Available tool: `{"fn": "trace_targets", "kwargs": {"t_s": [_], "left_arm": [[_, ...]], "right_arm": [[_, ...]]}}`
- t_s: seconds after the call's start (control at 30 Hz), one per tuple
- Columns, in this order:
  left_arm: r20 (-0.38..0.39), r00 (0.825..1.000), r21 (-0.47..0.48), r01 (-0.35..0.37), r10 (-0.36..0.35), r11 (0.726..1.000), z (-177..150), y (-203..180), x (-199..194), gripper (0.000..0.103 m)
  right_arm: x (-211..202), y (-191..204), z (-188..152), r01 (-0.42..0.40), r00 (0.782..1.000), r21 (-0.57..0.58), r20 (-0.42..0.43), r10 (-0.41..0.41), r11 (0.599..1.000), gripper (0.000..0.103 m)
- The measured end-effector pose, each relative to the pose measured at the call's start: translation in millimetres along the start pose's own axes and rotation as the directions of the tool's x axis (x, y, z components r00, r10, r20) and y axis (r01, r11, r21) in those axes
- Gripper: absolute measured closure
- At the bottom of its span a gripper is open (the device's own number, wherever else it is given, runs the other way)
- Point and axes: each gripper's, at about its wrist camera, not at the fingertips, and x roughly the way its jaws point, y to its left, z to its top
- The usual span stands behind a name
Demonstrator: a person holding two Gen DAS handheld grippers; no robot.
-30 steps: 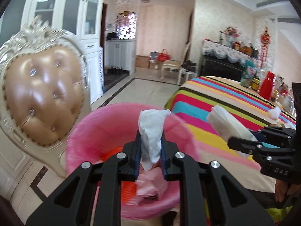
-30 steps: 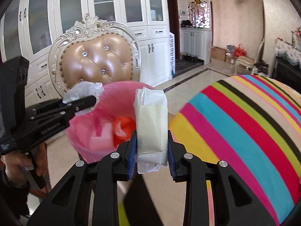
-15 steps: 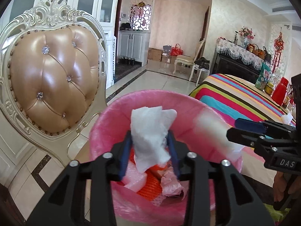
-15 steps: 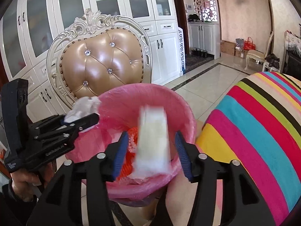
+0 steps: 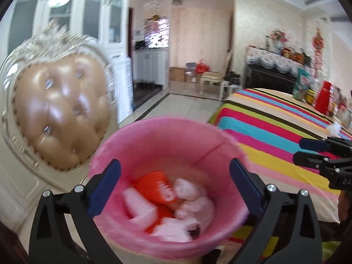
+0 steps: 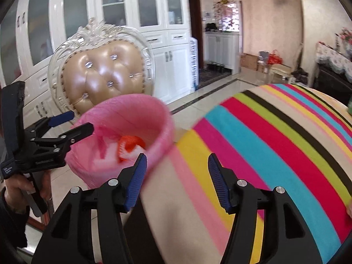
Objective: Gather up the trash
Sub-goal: 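Move both open tools back over the table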
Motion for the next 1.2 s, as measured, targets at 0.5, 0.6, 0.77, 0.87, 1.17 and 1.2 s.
{"fn": "trace_targets", "kwargs": {"t_s": [0.5, 0.6, 0.77, 0.87, 1.17, 1.2], "left_arm": [[-0.033, 0.944, 0.139, 0.330, -0.329, 0.934, 27.7, -219.0, 2.6, 0.005], [-0.059, 0.919, 0.174, 0.394, -0.390, 0.903, 27.3, -278.1, 6.6, 0.005], [-0.086, 0.884, 0.191, 0.467, -0.459, 0.864, 27.9, -363.7, 15.3, 0.005], [-0.100, 0.878, 0.207, 0.479, -0.468, 0.853, 27.2, -408.4, 23.1, 0.005], [-0.216, 0.884, 0.210, 0.458, -0.415, 0.864, 15.6, -481.6, 82.8, 0.005], [-0.226, 0.880, 0.207, 0.462, -0.417, 0.862, 14.6, -481.9, 87.0, 0.005]], "right_arm": [[-135.7, -154.3, -84.5, 0.329, 0.940, 0.227, 0.014, -0.341, 0.916, 0.030], [-167.0, -187.9, -105.5, 0.408, 0.906, 0.263, 0.003, -0.424, 0.874, 0.030], [-210.3, -246.7, -140.8, 0.496, 0.854, 0.351, -0.034, -0.519, 0.794, 0.030], [-227.1, -277.1, -159.7, 0.534, 0.829, 0.398, -0.075, -0.554, 0.745, 0.030], [-207.2, -324.3, -185.6, 0.567, 0.823, 0.401, -0.228, -0.521, 0.720, 0.030], [-202.1, -326.1, -186.0, 0.568, 0.822, 0.390, -0.244, -0.514, 0.725, 0.030]]}}
